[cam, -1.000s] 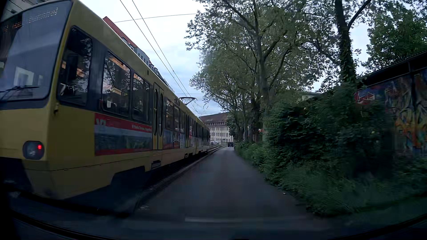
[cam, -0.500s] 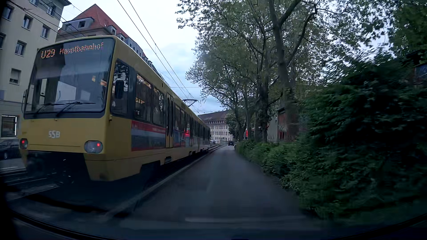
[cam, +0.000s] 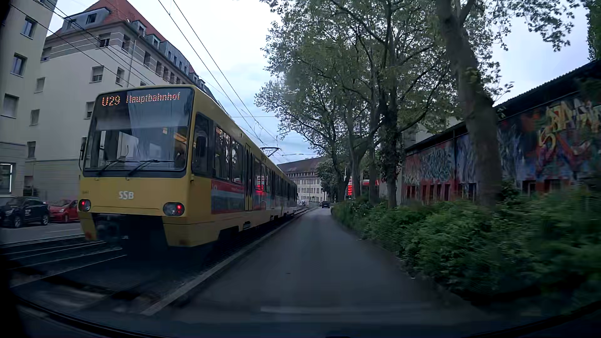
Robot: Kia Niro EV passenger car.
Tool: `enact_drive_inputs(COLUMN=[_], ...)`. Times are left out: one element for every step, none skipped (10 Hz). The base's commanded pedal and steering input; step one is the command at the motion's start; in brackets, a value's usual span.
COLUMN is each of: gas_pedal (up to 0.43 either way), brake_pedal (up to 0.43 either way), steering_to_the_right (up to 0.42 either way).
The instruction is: Follow the waypoints while adhering to traffic rules and regulations
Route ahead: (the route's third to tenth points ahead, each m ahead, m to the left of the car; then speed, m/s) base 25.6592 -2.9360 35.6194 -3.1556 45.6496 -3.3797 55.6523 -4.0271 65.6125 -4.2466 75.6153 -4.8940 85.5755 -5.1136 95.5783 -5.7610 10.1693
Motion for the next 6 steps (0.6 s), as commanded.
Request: enact_drive_inputs(gas_pedal=[0.039, 0.039, 0.039, 0.039, 0.039, 0.039], brake_pedal=[0.0, 0.0, 0.0, 0.0, 0.0, 0.0], steering_to_the_right=[0.004, 0.005, 0.005, 0.004, 0.005, 0.005])
